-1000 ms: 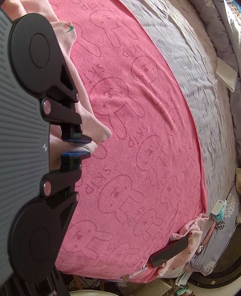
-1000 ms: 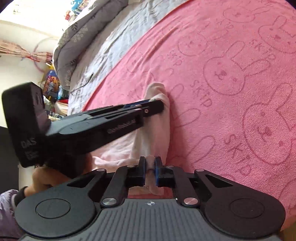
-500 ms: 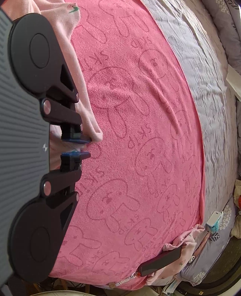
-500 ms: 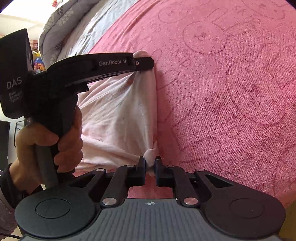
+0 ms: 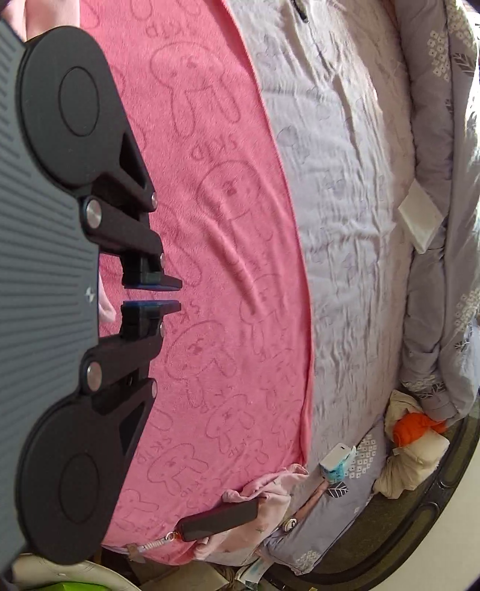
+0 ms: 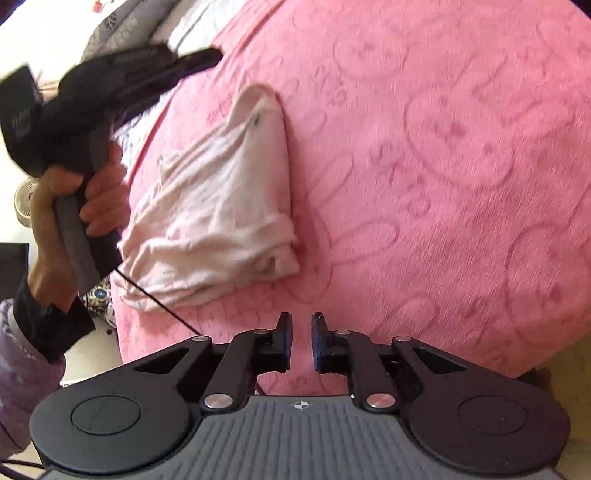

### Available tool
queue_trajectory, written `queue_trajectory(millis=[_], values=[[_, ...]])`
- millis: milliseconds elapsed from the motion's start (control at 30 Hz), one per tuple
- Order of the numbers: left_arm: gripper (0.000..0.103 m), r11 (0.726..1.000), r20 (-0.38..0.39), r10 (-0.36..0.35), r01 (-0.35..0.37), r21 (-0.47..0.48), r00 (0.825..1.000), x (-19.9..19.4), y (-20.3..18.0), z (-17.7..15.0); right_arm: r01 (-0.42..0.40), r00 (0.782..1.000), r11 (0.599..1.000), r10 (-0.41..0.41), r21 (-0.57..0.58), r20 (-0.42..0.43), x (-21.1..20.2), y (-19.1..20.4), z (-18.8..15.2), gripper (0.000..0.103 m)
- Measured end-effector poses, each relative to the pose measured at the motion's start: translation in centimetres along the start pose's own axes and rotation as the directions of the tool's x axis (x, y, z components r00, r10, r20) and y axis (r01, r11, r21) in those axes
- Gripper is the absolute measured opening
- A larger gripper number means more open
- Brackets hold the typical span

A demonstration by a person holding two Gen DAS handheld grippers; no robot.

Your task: Fold clothes

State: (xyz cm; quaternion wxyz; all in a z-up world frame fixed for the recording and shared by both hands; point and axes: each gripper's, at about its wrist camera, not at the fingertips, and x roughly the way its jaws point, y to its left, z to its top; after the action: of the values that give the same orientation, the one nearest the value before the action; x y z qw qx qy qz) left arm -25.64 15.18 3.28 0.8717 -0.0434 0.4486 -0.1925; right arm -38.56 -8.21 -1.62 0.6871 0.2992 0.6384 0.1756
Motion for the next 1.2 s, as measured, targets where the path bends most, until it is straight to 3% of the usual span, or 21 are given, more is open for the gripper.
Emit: queue_trajectory(millis=[100,167,267,300,367,400,567,700,767,833,933,967,1033,1100,1167,1200], values=[[0.004,0.991,-0.037,-0.005,0.01,0.133,0.999,-2.1,-1.0,-2.1,-0.026,0.996,0.999,0.03,-0.046,0.089,-0.6,0.0,4.1,0.044],[0.009,0.966,-0.102,-0.034,0.059,0.25,0.994,-3.1,-2.7,-4.7,-0.059,0.992,0.994,0.069,-0.095,0.108,0.4,0.2,7.5,0.054],[0.034,0.91,-0.183,-0.064,0.133,0.394,0.981,-4.2,-5.3,-8.9,-0.084,0.993,0.981,0.097,-0.174,0.066,3.7,1.7,11.6,0.058],[0.036,0.888,-0.209,-0.07,0.157,0.432,0.975,-4.4,-6.1,-10.3,-0.082,0.995,0.976,0.092,-0.2,0.04,4.9,2.3,12.5,0.057],[0.036,0.853,-0.262,-0.073,0.196,0.483,0.962,-4.0,-7.3,-12.4,-0.031,0.999,0.971,0.037,-0.235,0.018,6.1,3.4,13.2,0.016],[0.036,0.844,-0.285,-0.059,0.201,0.498,0.957,-3.6,-7.6,-13.3,-0.003,1.0,0.968,0.005,-0.252,0.01,6.6,4.0,13.5,0.009],[0.038,0.826,-0.284,-0.037,0.189,0.531,0.958,-2.9,-7.9,-15.3,0.026,0.998,0.945,-0.007,-0.326,0.06,5.9,5.7,13.0,0.008],[0.041,0.809,-0.267,-0.048,0.195,0.555,0.962,-3.8,-8.4,-15.5,0.007,0.996,0.965,0.017,-0.262,0.092,6.1,4.8,13.1,0.008],[0.043,0.817,-0.273,-0.066,0.21,0.538,0.96,-4.3,-8.3,-15.4,-0.002,0.995,0.976,0.025,-0.216,0.101,6.4,4.1,12.9,0.009],[0.044,0.832,-0.275,-0.08,0.216,0.511,0.958,-4.8,-8.0,-15.3,0.002,0.994,0.982,0.02,-0.19,0.111,6.5,3.6,12.5,0.015],[0.045,0.873,-0.27,-0.095,0.21,0.44,0.958,-5.6,-7.1,-14.9,-0.016,0.994,0.99,0.031,-0.141,0.109,5.3,2.8,10.9,0.024],[0.045,0.887,-0.268,-0.1,0.208,0.413,0.958,-5.8,-6.7,-14.7,-0.022,0.995,0.992,0.034,-0.126,0.094,4.9,2.4,10.3,0.026],[0.046,0.917,-0.26,-0.098,0.189,0.352,0.961,-6.2,-5.7,-14.3,-0.034,0.998,0.994,0.039,-0.102,0.053,4.1,1.9,8.9,0.043],[0.046,0.946,-0.243,-0.077,0.147,0.287,0.967,-6.6,-4.5,-13.7,-0.051,0.999,0.993,0.051,-0.104,-0.009,3.8,1.8,7.2,0.048],[0.047,0.972,-0.221,-0.04,0.089,0.217,0.974,-7.2,-2.9,-13.2,-0.052,0.997,0.99,0.044,-0.131,-0.063,4.1,2.2,5.8,0.047],[0.047,0.982,-0.21,-0.012,0.052,0.184,0.978,-7.4,-2.0,-12.9,-0.022,0.996,0.986,0.008,-0.165,-0.086,4.6,2.7,5.0,0.037]])
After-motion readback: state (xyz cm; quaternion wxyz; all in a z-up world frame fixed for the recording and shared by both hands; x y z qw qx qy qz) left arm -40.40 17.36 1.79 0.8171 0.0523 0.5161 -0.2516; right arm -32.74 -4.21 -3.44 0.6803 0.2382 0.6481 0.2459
